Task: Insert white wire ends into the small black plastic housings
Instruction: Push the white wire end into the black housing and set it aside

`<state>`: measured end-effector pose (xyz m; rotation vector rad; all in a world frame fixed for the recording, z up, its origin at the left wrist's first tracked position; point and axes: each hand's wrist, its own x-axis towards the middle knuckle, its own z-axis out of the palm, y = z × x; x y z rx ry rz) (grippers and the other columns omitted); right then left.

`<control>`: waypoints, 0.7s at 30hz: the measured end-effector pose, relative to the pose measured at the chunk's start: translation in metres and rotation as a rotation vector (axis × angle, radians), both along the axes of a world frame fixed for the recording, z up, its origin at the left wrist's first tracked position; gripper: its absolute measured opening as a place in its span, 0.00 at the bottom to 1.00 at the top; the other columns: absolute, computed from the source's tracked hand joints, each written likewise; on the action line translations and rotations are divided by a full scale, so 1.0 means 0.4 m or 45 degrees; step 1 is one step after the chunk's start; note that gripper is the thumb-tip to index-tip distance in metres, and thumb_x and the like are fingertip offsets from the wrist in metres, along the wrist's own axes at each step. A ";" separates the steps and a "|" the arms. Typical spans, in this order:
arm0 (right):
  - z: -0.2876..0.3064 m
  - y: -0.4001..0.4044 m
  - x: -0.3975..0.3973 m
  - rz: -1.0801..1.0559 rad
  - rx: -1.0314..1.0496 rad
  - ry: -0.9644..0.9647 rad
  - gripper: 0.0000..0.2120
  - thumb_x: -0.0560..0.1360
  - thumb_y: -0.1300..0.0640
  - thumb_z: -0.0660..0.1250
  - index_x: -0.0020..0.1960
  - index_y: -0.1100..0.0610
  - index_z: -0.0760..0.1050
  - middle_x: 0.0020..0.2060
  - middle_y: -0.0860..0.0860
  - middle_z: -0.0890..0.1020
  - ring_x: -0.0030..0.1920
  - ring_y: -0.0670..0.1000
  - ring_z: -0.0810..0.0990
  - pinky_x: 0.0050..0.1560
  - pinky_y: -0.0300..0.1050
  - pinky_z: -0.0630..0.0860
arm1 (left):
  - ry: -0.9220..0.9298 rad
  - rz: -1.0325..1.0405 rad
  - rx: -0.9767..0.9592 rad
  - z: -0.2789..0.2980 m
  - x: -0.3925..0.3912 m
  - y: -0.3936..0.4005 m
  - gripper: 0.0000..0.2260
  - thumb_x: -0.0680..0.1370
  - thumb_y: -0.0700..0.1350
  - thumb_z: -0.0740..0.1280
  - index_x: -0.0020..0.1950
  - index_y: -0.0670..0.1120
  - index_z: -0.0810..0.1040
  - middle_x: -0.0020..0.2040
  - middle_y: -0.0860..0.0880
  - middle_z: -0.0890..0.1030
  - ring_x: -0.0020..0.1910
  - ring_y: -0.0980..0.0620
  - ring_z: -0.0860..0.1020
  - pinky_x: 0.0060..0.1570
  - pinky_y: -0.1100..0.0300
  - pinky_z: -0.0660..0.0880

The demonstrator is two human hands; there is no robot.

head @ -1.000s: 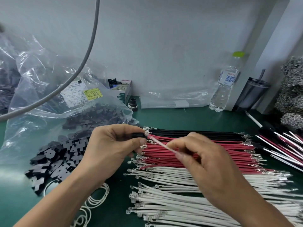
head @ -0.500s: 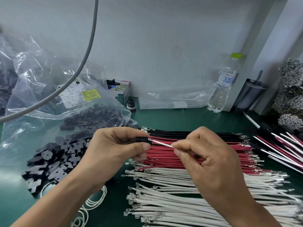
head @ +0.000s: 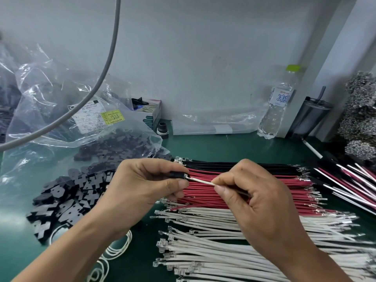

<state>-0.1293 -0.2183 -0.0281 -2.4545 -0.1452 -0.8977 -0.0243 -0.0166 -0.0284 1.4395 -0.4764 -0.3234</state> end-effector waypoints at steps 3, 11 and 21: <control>-0.007 0.004 0.005 0.014 0.088 0.037 0.04 0.77 0.54 0.68 0.45 0.47 0.81 0.40 0.42 0.78 0.42 0.48 0.79 0.38 0.40 0.74 | -0.025 -0.028 0.030 0.002 -0.004 0.002 0.12 0.64 0.37 0.78 0.47 0.43 0.89 0.41 0.37 0.87 0.35 0.46 0.85 0.38 0.62 0.82; -0.011 0.010 0.007 0.027 0.082 0.076 0.04 0.76 0.49 0.68 0.44 0.46 0.81 0.40 0.41 0.77 0.43 0.46 0.78 0.39 0.37 0.72 | -0.088 -0.055 0.167 -0.003 -0.013 -0.005 0.13 0.64 0.45 0.80 0.48 0.47 0.89 0.39 0.38 0.86 0.36 0.43 0.86 0.41 0.53 0.85; -0.022 0.026 0.018 0.038 0.024 -0.046 0.05 0.76 0.51 0.70 0.42 0.50 0.80 0.38 0.40 0.75 0.39 0.43 0.76 0.37 0.35 0.70 | -0.111 -0.102 0.159 -0.012 -0.014 -0.004 0.13 0.65 0.45 0.80 0.48 0.46 0.89 0.39 0.38 0.86 0.38 0.41 0.86 0.43 0.55 0.84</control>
